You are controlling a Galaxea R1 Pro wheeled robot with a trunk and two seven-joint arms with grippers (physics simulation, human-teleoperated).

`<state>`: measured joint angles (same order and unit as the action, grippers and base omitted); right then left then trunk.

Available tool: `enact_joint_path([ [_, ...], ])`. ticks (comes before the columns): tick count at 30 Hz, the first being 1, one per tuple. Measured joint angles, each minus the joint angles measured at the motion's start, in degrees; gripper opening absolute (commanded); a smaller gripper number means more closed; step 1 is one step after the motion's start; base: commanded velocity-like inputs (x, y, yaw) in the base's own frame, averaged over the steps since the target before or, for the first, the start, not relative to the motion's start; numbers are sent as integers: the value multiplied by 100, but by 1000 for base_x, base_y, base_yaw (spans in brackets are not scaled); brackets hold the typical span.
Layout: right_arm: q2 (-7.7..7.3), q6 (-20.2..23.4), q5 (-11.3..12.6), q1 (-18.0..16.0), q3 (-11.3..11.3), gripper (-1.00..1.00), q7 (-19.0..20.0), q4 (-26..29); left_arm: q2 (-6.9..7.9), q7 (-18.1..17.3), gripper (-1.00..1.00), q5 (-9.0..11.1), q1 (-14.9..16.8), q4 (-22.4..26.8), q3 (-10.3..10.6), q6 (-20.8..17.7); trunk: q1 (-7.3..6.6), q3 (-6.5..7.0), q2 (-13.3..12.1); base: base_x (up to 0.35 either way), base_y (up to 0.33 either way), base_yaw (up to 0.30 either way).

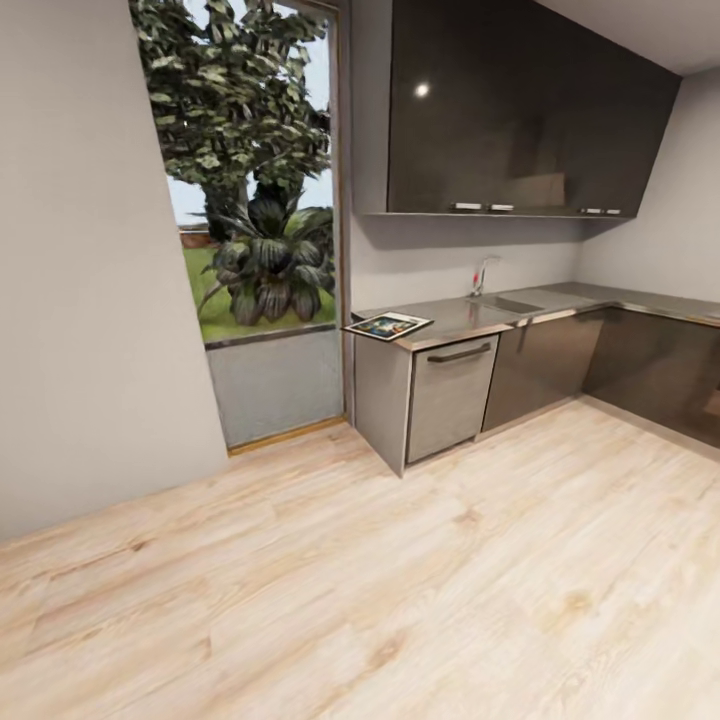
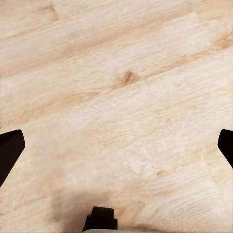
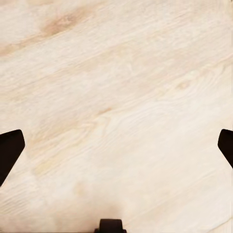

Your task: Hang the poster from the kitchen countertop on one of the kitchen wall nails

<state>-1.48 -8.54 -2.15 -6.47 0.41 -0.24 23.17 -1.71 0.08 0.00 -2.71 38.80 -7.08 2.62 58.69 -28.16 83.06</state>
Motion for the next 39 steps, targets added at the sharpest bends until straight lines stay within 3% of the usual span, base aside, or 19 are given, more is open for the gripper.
enact_joint_path([
  [39, 0, 0, -2, 0, 0, 100, 0, 7, 0, -7, 100, -6, 0, -9, 0, 173, 0, 0, 0, 342, 152, 0],
])
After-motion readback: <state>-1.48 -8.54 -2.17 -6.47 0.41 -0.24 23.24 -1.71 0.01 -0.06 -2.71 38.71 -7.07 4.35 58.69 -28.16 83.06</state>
